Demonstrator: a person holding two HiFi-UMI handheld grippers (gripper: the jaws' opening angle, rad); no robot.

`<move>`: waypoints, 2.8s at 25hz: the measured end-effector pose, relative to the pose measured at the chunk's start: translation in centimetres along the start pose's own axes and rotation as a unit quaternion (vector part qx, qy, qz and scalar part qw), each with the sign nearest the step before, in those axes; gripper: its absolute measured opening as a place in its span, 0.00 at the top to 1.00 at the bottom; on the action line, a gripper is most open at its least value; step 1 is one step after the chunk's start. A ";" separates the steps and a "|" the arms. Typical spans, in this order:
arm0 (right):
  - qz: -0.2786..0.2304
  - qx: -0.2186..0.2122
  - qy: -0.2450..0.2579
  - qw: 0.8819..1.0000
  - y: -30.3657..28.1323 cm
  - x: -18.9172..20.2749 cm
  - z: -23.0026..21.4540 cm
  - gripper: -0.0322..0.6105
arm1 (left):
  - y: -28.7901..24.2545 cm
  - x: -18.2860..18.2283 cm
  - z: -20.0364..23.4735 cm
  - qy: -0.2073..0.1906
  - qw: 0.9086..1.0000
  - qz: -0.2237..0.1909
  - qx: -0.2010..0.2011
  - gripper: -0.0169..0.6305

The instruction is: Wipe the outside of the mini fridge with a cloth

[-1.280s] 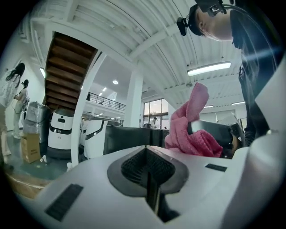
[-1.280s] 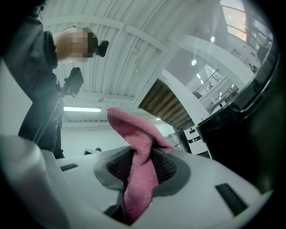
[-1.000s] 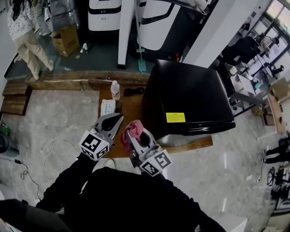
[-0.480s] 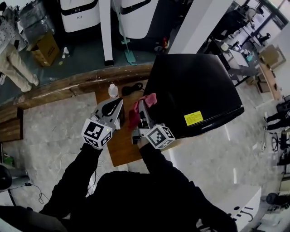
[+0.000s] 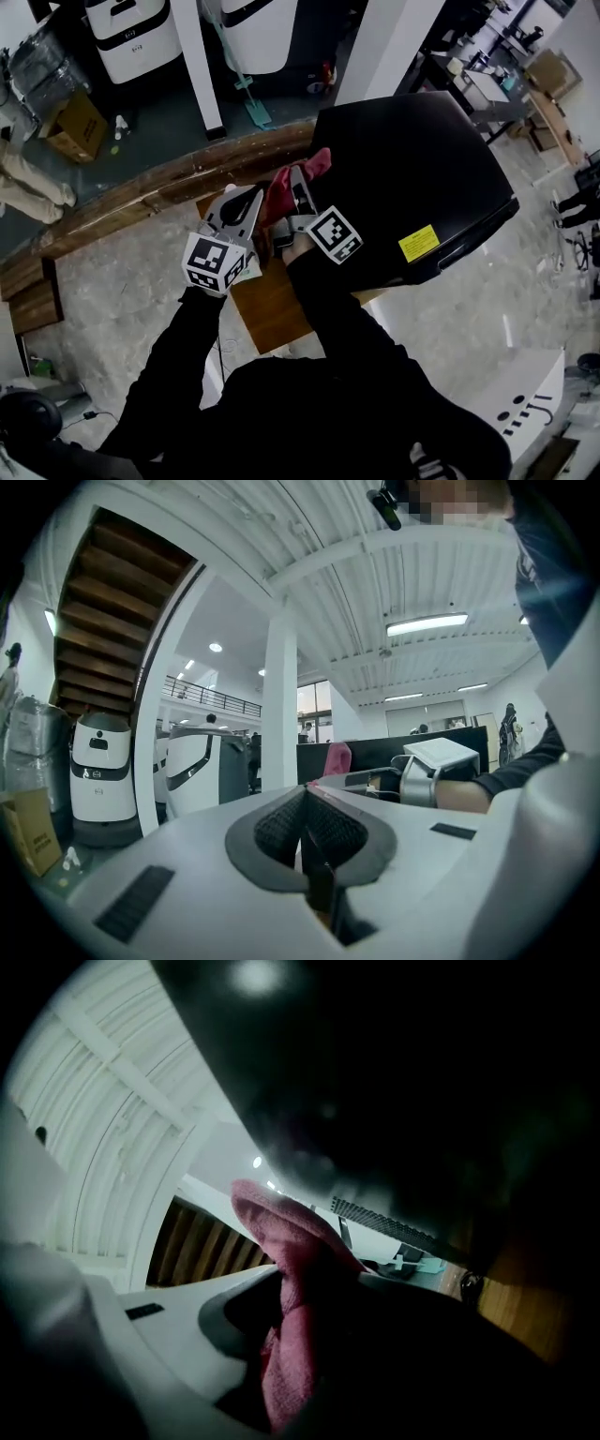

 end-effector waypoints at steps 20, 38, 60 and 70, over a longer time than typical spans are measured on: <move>-0.121 0.068 -0.240 0.961 1.9 -2.9 -6.2 0.79 | -2.6 1.8 -1.3 -0.001 0.999 0.030 0.014 0.97; -0.122 0.066 -0.298 0.945 18.0 -4.5 -7.5 0.80 | -1.0 1.3 -16.1 -0.013 0.999 0.044 0.025 0.97; -0.119 0.012 -0.251 0.961 32.0 -5.6 -6.1 0.80 | 2.5 -2.2 -30.0 -0.060 0.996 0.053 0.034 0.97; -0.069 -0.007 -0.181 0.981 26.9 -1.2 -2.9 0.80 | 3.8 -2.3 -21.9 -0.047 0.998 0.036 -0.001 0.97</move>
Point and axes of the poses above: the fingertips, and each gripper's own axes: y backward along the fingers, z to its left, x out of its underside, the point moved 3 cm from there along y, backward along the fingers, and after that the axes turned 9 degrees about x, right-handed, at the moved point
